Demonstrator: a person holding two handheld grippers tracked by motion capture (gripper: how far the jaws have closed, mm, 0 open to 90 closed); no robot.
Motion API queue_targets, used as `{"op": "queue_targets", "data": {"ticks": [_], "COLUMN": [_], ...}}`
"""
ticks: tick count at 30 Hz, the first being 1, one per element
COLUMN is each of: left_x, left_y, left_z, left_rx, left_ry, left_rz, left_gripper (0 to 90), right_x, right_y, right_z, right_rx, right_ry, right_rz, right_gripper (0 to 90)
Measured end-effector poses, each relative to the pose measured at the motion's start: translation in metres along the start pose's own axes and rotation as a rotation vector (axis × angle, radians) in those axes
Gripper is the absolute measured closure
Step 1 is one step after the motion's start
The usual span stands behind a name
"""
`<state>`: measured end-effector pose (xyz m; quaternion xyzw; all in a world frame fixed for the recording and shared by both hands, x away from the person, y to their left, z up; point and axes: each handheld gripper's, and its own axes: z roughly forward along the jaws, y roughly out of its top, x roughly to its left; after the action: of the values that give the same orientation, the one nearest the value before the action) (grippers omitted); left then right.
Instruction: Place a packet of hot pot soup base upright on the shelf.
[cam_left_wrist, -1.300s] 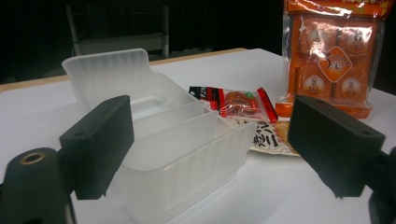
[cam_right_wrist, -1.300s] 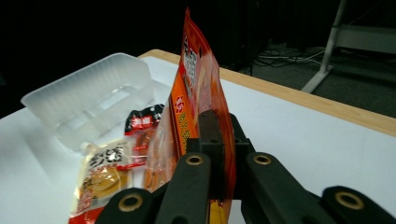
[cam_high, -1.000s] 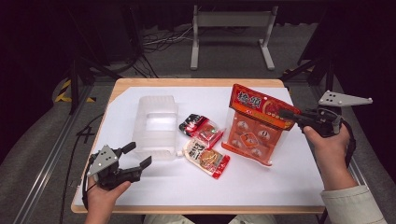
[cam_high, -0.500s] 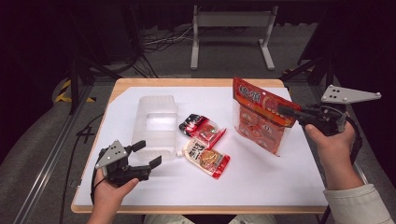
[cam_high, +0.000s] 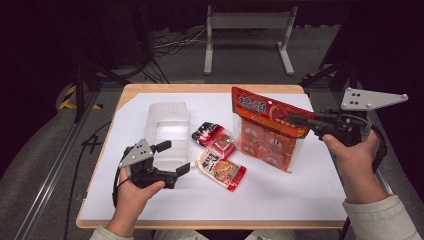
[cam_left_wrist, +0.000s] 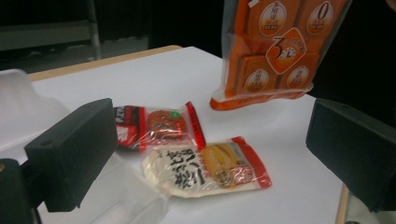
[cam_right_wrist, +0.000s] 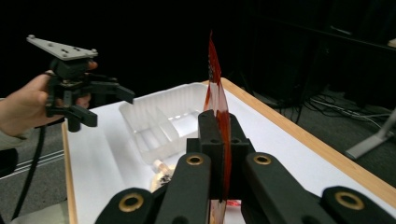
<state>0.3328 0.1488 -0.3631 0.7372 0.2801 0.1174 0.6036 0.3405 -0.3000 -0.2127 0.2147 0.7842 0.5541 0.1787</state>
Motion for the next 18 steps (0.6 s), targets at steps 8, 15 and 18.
{"op": "queue_targets", "data": {"ticks": [8, 15, 18], "left_x": [0.000, 0.001, 0.002], "left_y": [0.011, 0.014, 0.015], "left_z": [0.019, 0.041, 0.049], "left_rx": [-0.005, -0.017, -0.037], "left_ry": [-0.051, -0.116, -0.137], "left_rz": [0.020, 0.020, 0.018], "left_gripper": [5.1, 5.4, 5.1], "right_x": [0.015, 0.025, 0.029], "right_y": [0.015, 0.023, 0.026], "right_z": [0.014, 0.025, 0.030], "right_rx": [-0.020, -0.041, -0.048], "right_ry": [0.068, 0.123, 0.141], "right_rz": [-0.043, -0.068, -0.077], "right_gripper": [90.0, 90.0, 90.0]}}
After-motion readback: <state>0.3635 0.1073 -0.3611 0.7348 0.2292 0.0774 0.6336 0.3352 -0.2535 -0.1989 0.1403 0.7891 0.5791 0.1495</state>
